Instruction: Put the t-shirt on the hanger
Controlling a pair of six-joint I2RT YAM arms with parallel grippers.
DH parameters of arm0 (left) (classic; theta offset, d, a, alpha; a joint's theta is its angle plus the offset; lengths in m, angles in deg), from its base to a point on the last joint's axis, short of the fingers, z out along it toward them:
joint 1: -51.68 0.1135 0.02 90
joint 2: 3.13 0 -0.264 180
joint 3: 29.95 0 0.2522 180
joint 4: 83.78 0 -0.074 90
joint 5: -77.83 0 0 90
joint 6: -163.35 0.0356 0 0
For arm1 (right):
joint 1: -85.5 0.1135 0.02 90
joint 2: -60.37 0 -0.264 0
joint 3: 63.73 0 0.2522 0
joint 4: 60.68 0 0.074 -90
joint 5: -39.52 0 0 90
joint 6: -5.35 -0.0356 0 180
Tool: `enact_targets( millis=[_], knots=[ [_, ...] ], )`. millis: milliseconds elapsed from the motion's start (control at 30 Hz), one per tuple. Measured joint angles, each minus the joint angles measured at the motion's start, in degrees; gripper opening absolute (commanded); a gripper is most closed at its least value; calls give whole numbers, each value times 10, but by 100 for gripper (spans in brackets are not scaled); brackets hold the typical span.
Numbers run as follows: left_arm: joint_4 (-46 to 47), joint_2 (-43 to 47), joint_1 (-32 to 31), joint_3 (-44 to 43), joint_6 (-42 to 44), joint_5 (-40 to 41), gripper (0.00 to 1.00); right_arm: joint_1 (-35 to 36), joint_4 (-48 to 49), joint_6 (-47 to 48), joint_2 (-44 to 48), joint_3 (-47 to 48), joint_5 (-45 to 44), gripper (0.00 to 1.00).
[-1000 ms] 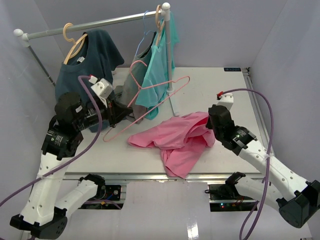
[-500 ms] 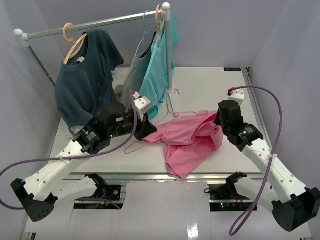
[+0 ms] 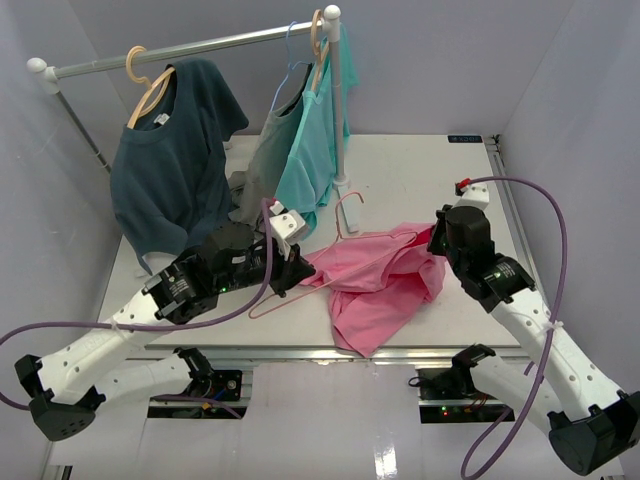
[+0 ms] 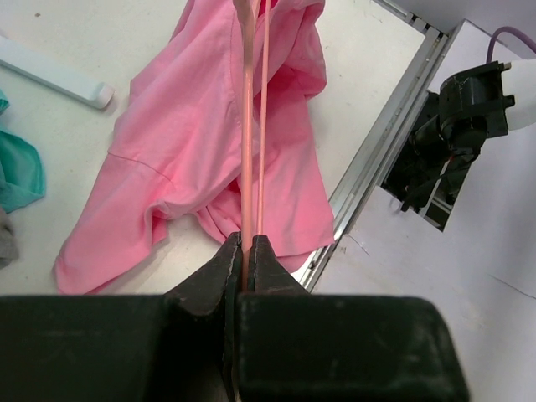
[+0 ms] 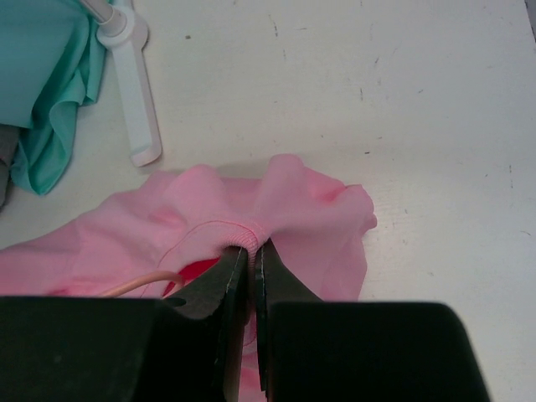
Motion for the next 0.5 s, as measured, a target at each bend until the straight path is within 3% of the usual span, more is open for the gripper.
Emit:
enact_targets(
  millis=[333,500],
  knots=[
    [0,-32,-10,0,4,6,0,0,3,4,13,-4,34,8],
    [18,-41,-15,0,7,7,0,0,9,16,23,-7,93,8]
  ],
)
